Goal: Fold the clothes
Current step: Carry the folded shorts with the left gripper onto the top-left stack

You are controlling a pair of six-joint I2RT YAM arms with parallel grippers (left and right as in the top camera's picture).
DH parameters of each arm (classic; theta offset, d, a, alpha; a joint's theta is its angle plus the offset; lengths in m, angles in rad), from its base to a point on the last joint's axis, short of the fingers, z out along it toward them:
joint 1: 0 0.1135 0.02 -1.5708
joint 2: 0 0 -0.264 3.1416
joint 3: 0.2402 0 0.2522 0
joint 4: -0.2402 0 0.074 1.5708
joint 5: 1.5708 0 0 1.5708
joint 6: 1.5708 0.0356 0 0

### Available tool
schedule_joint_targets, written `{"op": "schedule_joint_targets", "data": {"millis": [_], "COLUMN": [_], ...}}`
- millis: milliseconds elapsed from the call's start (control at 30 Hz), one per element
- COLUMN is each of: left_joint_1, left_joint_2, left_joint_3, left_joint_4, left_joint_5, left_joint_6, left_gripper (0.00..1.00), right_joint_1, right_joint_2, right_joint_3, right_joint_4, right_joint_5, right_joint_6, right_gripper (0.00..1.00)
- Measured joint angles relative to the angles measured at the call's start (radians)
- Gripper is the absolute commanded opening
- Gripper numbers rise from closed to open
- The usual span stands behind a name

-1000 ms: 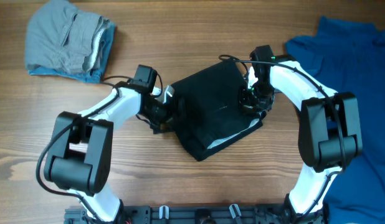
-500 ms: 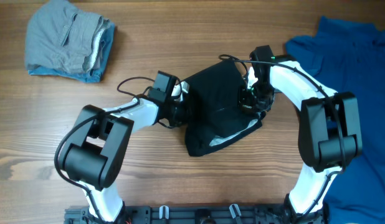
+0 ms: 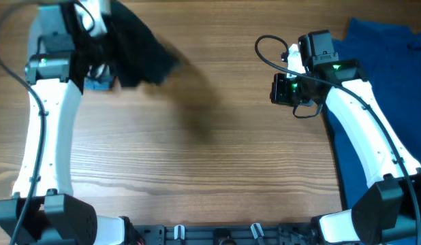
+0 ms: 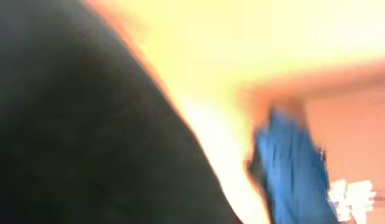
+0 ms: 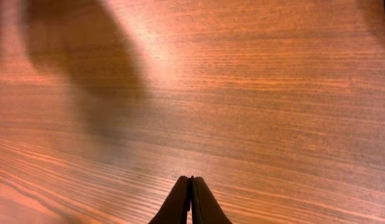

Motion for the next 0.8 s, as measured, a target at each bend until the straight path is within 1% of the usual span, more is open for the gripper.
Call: {"op": "schedule_joint_targets", "data": {"millis": [33, 67, 100, 133, 167, 200, 267, 333, 367, 433, 467, 533, 700, 800], "left_joint_1": [0.010, 0.019, 0.039, 0.046, 0.050, 0.051, 0.060, 0.079, 0.099, 0.146, 0.166, 0.213, 0.294, 0.311], "left_joint_2": [0.002, 0.007, 0.028, 0.045, 0.084, 0.135, 0.245, 0.328, 0.402, 0.504, 0.539, 0.589, 0.599, 0.599], "left_joint_3": [0.006, 0.008, 0.012, 0.008, 0.009, 0.018, 0.019, 0.018, 0.017, 0.016, 0.016, 0.016, 0.032, 0.077], "left_joint_4": [0.119, 0.196, 0.343, 0.400, 0.544, 0.634, 0.766, 0.839, 0.927, 1.005, 1.052, 1.100, 1.115, 1.039], "left_joint_5": [-0.009, -0.018, -0.044, -0.057, -0.081, -0.109, -0.153, -0.173, -0.179, -0.190, -0.190, -0.176, -0.093, -0.047], "left_joint_6": [-0.031, -0.053, -0.101, -0.125, -0.148, -0.172, -0.219, -0.254, -0.286, -0.348, -0.377, -0.433, -0.490, -0.492], "left_gripper": [0.04, 0.04, 0.04, 0.04, 0.04, 0.04, 0.04, 0.04, 0.04, 0.04, 0.04, 0.04, 0.04, 0.04], "right_joint_1": [0.000, 0.000, 0.000, 0.000, 0.000, 0.000, 0.000, 0.000, 0.000, 0.000, 0.000, 0.000, 0.000, 0.000], "right_joint_2": [0.000, 0.000, 0.000, 0.000, -0.001, 0.000, 0.000, 0.000, 0.000, 0.000, 0.000, 0.000, 0.000, 0.000], "right_joint_3": [0.000, 0.000, 0.000, 0.000, 0.000, 0.000, 0.000, 0.000, 0.000, 0.000, 0.000, 0.000, 0.000, 0.000], "right_joint_4": [-0.007, -0.013, -0.019, -0.019, -0.026, -0.025, -0.045, -0.066, -0.085, -0.105, -0.116, -0.121, -0.121, -0.123], "right_joint_5": [0.000, 0.000, 0.000, 0.000, 0.000, 0.000, 0.001, 0.000, 0.000, 0.001, 0.001, 0.001, 0.000, 0.000], "right_joint_6": [0.000, 0.000, 0.000, 0.000, 0.000, 0.000, 0.000, 0.000, 0.000, 0.000, 0.000, 0.000, 0.000, 0.000], "right_gripper": [0.04, 0.05, 0.04, 0.05, 0.04, 0.05, 0.05, 0.04, 0.05, 0.05, 0.05, 0.05, 0.05, 0.05]}}
